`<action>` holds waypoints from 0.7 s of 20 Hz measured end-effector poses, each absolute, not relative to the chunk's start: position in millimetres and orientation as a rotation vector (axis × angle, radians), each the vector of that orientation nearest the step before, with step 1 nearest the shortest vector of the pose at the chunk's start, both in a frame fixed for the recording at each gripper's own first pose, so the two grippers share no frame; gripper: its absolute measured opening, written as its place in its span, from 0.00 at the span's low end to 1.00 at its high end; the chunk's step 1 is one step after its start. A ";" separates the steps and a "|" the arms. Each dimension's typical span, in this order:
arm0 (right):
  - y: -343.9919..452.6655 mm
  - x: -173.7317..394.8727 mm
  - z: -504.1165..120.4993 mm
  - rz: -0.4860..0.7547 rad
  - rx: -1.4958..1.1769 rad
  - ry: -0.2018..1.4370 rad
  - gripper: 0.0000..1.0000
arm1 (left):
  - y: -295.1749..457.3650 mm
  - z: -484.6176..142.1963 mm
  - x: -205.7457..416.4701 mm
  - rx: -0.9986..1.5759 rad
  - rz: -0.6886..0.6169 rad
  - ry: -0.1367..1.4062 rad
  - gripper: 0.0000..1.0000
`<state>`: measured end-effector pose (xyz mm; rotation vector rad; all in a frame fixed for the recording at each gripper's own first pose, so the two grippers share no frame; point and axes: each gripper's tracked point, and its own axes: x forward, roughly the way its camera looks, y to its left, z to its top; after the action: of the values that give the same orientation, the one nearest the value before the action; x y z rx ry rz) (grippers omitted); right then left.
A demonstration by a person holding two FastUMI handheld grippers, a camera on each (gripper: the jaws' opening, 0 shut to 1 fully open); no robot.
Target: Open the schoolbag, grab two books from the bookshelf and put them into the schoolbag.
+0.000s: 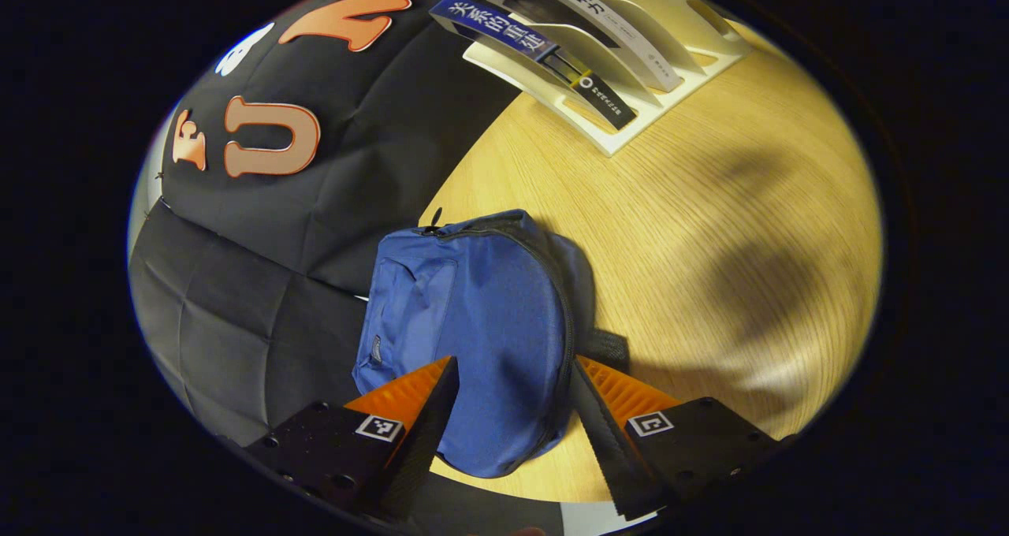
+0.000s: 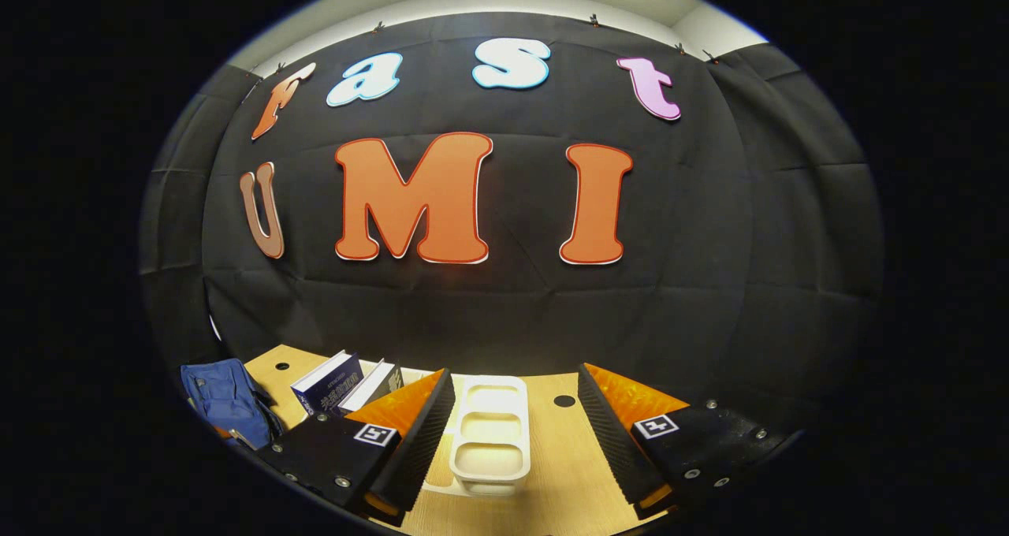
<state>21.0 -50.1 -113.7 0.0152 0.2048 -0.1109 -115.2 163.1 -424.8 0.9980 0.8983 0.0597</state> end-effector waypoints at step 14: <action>-49.4 20.5 -118.5 -0.118 0.036 0.215 0.93 | 169.9 -420.4 -110.3 0.958 0.006 0.971 0.16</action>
<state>20.5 -49.4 -118.5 0.0363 0.2146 -0.1177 -110.3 169.9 -420.4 0.9581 0.9715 0.0059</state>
